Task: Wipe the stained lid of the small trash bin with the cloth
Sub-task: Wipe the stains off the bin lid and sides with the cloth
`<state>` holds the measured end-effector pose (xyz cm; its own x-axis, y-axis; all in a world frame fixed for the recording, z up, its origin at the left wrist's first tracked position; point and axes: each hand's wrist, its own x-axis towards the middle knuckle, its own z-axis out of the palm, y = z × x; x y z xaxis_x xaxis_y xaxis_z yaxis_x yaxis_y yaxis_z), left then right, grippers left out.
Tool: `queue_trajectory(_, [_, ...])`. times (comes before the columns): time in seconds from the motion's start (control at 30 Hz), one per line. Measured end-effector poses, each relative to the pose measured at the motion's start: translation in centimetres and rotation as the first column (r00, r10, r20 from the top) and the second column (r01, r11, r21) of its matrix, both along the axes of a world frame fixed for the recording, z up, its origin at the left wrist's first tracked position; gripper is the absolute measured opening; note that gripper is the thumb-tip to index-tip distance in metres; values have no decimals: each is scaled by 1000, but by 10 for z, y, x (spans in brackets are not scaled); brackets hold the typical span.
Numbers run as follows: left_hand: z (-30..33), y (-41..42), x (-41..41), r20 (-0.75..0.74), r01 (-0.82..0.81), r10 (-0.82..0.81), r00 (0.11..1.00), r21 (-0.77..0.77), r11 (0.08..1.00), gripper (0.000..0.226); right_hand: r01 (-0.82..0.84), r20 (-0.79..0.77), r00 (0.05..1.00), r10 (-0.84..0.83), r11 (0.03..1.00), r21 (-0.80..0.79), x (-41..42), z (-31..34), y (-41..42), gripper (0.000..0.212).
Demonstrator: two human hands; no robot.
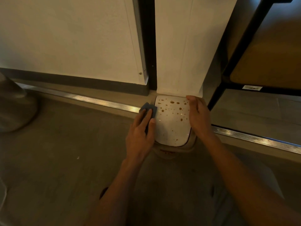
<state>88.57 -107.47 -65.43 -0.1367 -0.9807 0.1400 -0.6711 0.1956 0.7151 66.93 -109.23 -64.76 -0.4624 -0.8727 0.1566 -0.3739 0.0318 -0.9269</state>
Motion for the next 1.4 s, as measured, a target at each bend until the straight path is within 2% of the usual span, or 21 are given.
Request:
queue_trajectory(0.13, [-3, -8, 20, 44, 124, -119, 992, -113, 986, 40, 7, 49, 999, -6, 1000, -14, 2, -7, -2, 38])
queue_trajectory(0.33, [-15, -23, 22, 48, 205, -200, 979, -202, 958, 40, 19, -79, 997, -22, 999, -43, 3, -18, -1, 42])
queue_trajectory(0.57, [-20, -28, 16, 109, 215, -193, 975, -252, 943, 40, 9, -86, 996, -15, 998, -70, 1, -20, -1, 39])
queue_trajectory(0.83, [6, -70, -6, 99, 189, -172, 980, -198, 962, 34, 24, -91, 995, -33, 995, -99, 1, -26, -3, 41])
queue_trajectory(1.0, [25, -119, -30, 62, 220, -224, 973, 73, 973, 22, 25, -76, 997, -32, 996, -81, 1, -27, -3, 44])
queue_trajectory(1.07, [24, -124, -34, 50, 205, -212, 976, 118, 972, 22, 33, -72, 997, -39, 996, -82, 1, -26, -3, 48])
queue_trajectory(1.13, [19, -114, -33, 6, 183, -184, 983, 71, 980, 29, 35, -62, 997, -40, 997, -75, 2, -26, -3, 49])
queue_trajectory(1.27, [0, -66, -17, -46, 124, -134, 990, -173, 977, 31, 18, -71, 997, -23, 997, -75, 0, -27, -3, 39])
queue_trajectory(1.4, [-23, -23, -1, -55, 111, -127, 990, -229, 967, 35, 3, -79, 997, -8, 998, -63, 0, -27, -2, 38])
